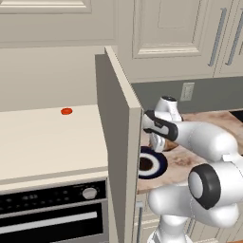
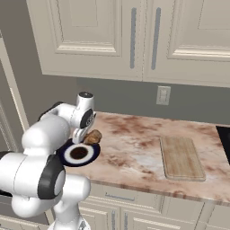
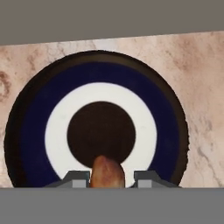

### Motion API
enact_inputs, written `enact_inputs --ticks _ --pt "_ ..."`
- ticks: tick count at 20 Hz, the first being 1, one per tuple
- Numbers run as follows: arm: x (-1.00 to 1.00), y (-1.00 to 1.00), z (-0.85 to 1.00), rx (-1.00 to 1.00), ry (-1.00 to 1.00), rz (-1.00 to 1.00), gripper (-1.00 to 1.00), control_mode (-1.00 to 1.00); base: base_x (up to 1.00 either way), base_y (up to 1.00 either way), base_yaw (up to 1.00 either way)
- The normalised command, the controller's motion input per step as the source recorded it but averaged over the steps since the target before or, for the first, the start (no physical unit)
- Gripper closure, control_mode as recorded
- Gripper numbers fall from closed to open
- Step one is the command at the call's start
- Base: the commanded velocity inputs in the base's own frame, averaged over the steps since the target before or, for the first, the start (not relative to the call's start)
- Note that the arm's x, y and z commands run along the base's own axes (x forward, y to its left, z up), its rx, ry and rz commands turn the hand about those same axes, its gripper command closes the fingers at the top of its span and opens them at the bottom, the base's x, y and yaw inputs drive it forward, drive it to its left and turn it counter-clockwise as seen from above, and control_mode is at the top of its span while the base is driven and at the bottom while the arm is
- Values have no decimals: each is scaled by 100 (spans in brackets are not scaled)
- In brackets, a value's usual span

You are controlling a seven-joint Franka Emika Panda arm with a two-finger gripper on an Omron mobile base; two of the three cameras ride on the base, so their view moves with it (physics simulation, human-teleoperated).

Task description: Pick the chicken drumstick from the plate and place it on the cutting board. Then pick the condiment bottle from the cabinet and place it next to the cutting board.

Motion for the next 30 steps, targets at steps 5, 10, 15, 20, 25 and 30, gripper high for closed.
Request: enact_inputs --ticks 5,10,15,20,25,30 --pt "0 -29 4 0 0 0 100 -100 0 0 0" --pt "0 -29 1 0 0 0 100 -100 0 0 0" --pt "0 -32 0 0 0 0 100 -100 0 0 0" --pt "0 -34 0 0 0 0 100 -100 0 0 0" --pt "0 -33 0 0 0 0 100 -100 0 0 0" --pt "0 -31 0 0 0 0 100 -100 0 0 0"
